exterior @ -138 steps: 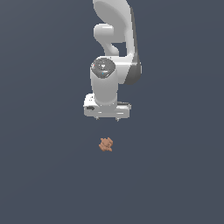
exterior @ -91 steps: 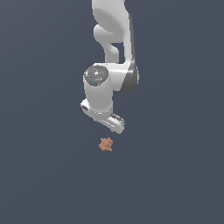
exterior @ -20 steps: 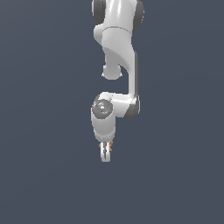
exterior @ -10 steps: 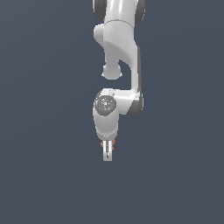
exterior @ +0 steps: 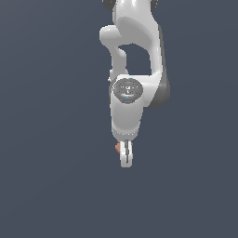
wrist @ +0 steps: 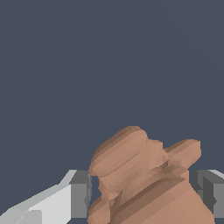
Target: Pick up the object and move it to a goal position.
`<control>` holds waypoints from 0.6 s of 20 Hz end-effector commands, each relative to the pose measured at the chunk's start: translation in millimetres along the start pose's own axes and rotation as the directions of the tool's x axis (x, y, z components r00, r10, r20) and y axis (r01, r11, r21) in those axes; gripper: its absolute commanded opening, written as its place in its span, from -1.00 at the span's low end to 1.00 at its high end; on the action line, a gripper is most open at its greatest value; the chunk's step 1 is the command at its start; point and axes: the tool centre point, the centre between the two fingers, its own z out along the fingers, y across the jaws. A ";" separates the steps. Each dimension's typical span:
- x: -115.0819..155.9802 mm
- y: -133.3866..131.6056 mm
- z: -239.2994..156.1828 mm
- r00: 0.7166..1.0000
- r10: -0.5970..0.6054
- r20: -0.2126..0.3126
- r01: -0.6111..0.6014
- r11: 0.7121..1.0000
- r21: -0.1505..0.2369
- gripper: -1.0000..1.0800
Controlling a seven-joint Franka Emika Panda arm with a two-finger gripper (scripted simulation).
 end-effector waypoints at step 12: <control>-64.1 -20.4 -135.6 1.000 0.001 -0.002 -0.001 1.000 0.000 -1.00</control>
